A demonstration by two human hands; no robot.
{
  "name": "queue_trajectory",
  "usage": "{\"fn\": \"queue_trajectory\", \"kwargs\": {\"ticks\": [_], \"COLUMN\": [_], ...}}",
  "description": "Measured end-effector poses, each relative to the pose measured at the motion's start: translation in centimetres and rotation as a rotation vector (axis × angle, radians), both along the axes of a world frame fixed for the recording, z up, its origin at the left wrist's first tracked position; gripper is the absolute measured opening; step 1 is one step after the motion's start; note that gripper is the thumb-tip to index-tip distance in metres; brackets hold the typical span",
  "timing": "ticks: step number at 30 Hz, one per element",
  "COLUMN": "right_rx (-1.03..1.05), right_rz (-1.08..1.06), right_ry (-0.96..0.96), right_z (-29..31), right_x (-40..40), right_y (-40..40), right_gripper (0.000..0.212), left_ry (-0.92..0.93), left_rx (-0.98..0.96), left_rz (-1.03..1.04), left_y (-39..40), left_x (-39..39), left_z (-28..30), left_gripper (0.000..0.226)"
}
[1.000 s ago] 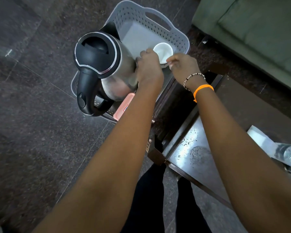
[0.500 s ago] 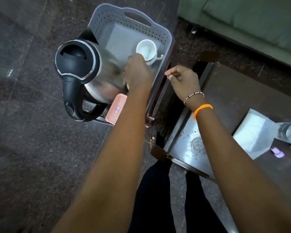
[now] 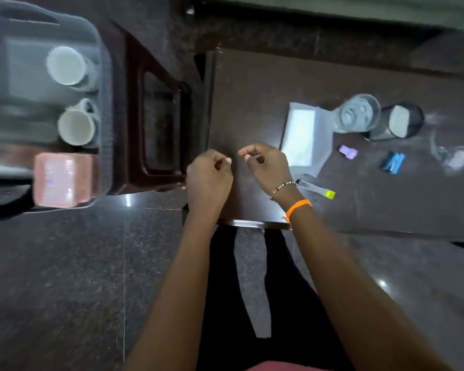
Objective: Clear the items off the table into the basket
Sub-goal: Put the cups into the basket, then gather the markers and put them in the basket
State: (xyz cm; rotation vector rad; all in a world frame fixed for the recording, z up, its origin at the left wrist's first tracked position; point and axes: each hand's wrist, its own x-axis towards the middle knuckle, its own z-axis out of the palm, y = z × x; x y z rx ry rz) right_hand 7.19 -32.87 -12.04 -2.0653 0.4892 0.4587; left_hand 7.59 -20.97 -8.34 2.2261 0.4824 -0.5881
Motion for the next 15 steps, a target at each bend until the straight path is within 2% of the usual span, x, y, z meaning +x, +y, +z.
{"fn": "queue_trajectory", "kwargs": {"ticks": [5,9,12,15], "right_rx": [-0.076,-0.216,-0.299,-0.362], "right_rz": [-0.137,-0.241,-0.175,-0.031], "right_ry": [0.069,0.089,0.040,0.091], "right_z": [-3.1,-5.5,-6.6,-8.2], "right_x": [-4.6,-6.1,-6.0,-5.7], "right_y": [-9.8,-17.3,-20.5,-23.0], "right_gripper": [0.021,0.028,0.037,0.047], "left_ry": [0.107,0.095,0.041,0.043], "left_rx": [-0.020,-0.069,-0.044,0.062], "left_rz": [-0.191,-0.477,-0.697,-0.929], "left_y": [-8.2,-14.3,-17.7,-20.6], "left_x": [-3.5,-5.9,-6.6,-7.0], "left_z": [-2.8,-5.3,-7.2,-9.1], "left_gripper": [0.014,0.031,0.047,0.059]}}
